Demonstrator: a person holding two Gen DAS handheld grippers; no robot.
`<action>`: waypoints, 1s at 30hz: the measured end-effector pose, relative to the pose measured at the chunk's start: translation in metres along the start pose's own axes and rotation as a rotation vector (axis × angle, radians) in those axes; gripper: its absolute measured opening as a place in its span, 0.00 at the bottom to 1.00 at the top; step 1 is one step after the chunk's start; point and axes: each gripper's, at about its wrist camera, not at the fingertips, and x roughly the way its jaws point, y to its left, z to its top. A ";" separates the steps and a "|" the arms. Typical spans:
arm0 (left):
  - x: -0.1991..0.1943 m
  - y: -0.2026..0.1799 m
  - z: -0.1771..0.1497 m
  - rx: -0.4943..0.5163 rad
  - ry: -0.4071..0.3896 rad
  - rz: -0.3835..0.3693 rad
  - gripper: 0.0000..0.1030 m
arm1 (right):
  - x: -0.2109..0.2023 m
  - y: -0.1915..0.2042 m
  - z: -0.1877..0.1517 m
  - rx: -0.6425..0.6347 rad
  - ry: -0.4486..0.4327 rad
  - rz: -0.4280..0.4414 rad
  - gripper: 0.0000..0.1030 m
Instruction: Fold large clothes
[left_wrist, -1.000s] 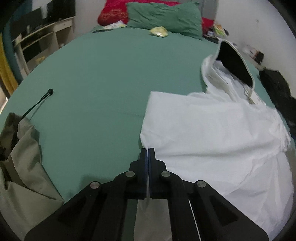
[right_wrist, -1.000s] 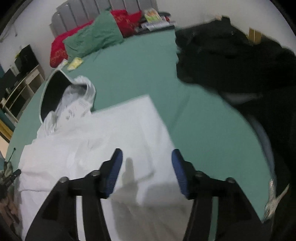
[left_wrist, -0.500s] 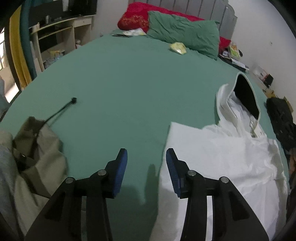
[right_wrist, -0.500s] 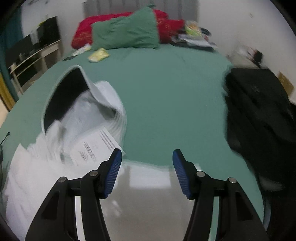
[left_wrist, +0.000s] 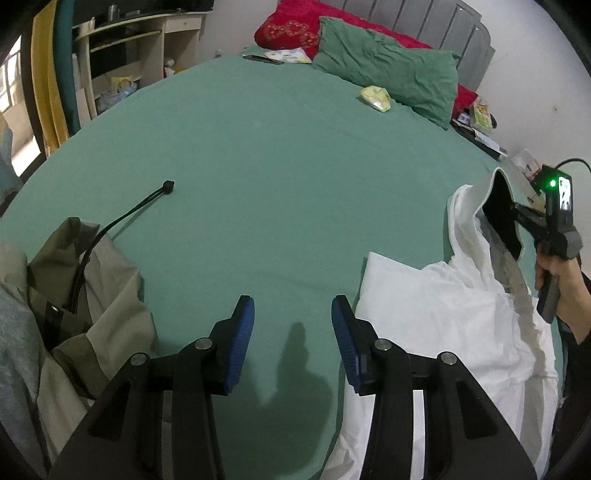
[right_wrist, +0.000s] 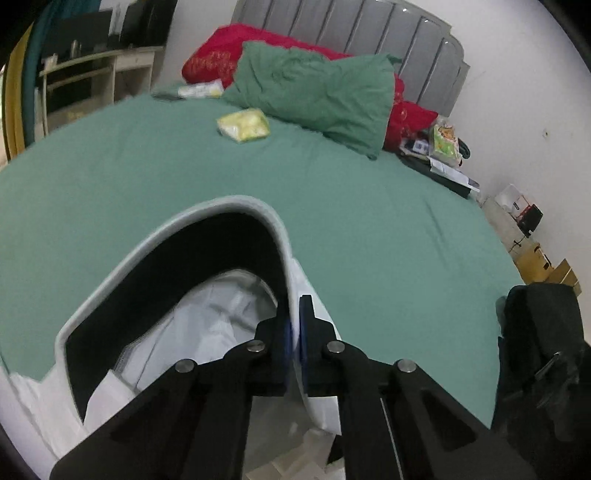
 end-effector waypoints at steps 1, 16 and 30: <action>-0.001 0.000 0.000 0.000 0.002 -0.006 0.45 | -0.006 0.000 -0.004 -0.019 -0.002 0.005 0.03; -0.016 -0.024 -0.013 0.087 0.015 -0.041 0.45 | -0.080 -0.016 -0.077 -0.202 0.229 0.318 0.54; -0.005 -0.013 -0.006 0.032 0.029 -0.048 0.45 | -0.033 -0.072 0.027 0.099 0.118 0.320 0.70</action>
